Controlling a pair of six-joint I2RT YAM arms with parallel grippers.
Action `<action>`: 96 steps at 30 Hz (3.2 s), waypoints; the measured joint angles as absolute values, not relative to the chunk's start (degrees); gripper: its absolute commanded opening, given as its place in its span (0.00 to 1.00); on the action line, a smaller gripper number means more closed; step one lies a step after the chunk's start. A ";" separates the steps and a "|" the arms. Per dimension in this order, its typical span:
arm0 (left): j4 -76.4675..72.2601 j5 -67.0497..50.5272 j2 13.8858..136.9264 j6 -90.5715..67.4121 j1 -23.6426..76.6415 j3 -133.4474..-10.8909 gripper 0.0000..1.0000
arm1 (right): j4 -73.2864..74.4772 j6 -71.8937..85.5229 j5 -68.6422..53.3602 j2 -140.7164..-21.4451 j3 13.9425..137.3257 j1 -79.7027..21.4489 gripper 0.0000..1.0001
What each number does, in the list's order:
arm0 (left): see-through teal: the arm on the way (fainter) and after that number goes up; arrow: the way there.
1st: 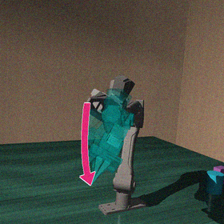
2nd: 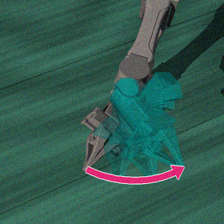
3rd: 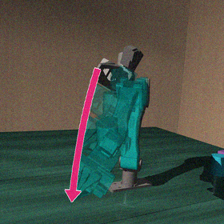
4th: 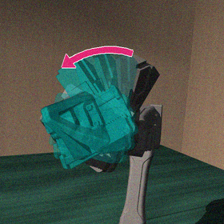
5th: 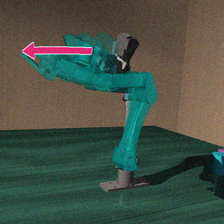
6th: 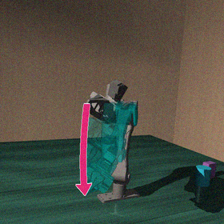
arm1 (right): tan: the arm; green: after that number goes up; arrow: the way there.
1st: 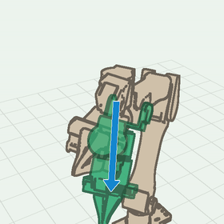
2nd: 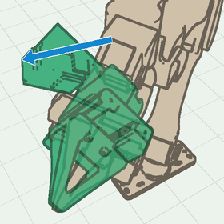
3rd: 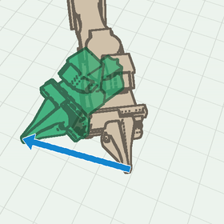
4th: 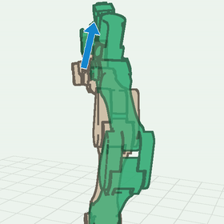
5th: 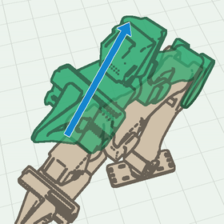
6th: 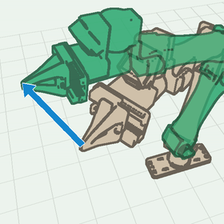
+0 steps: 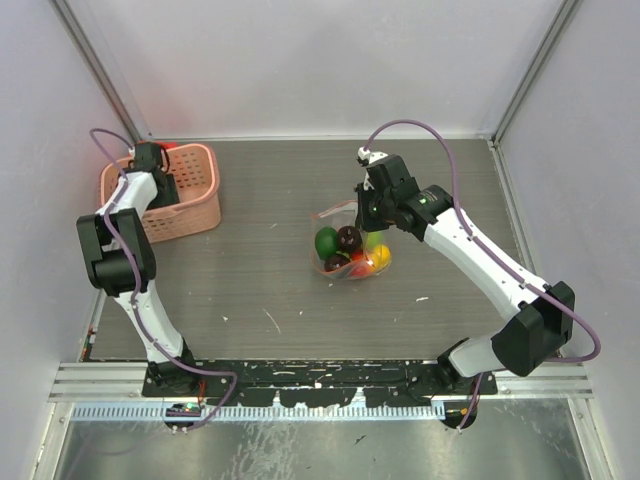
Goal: Place the food in the zip-top bag and seal the zipper
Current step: Pick up the fake fruit from the bin, then place the fake fruit in the zipper food storage bag.
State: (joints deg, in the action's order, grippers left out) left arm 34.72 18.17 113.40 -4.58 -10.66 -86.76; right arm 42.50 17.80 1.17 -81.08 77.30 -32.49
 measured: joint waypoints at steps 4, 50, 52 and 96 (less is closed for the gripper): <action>32.97 18.52 110.91 -2.94 -10.33 -86.76 0.76 | 42.50 17.89 1.17 -81.08 77.30 -32.49 0.00; 30.46 18.52 118.80 3.70 -10.22 -89.03 0.63 | 42.52 17.96 0.12 -83.05 77.58 -32.49 0.01; 30.46 18.00 118.54 3.73 -10.22 -89.03 0.61 | 42.52 17.96 0.08 -83.05 77.60 -32.49 0.01; 34.17 -17.76 86.65 -15.77 -8.75 -85.69 0.50 | 42.46 18.15 -0.05 -83.31 78.24 -32.49 0.01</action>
